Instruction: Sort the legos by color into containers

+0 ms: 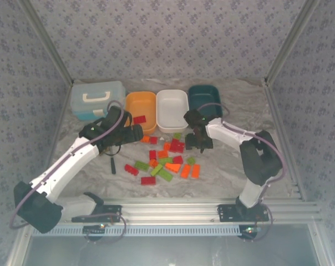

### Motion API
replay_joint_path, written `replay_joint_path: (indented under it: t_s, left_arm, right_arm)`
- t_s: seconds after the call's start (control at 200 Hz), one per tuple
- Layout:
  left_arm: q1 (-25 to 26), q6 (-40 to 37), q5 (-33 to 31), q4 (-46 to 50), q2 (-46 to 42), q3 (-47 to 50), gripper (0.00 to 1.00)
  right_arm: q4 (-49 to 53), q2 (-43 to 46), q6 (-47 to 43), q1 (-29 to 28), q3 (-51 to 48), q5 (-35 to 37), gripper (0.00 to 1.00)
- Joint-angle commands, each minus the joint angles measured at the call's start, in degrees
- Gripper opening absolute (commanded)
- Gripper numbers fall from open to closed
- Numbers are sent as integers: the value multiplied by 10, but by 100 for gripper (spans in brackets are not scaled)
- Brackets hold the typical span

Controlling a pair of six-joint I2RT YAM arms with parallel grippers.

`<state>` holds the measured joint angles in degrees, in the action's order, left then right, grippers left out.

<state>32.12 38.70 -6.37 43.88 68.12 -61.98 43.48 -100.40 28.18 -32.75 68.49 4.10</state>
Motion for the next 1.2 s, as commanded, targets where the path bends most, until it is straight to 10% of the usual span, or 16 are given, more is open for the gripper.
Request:
replay_joint_path:
  t_s: [0.0, 1.194]
  left_arm:
    - [-3, 11, 8, -2, -18, -1, 85]
    - [4, 17, 14, 16, -42, -19, 85]
  right_arm:
    - [22, -26, -23, 0, 50, 10, 69]
    - [38, -142, -81, 9, 128, 40, 46]
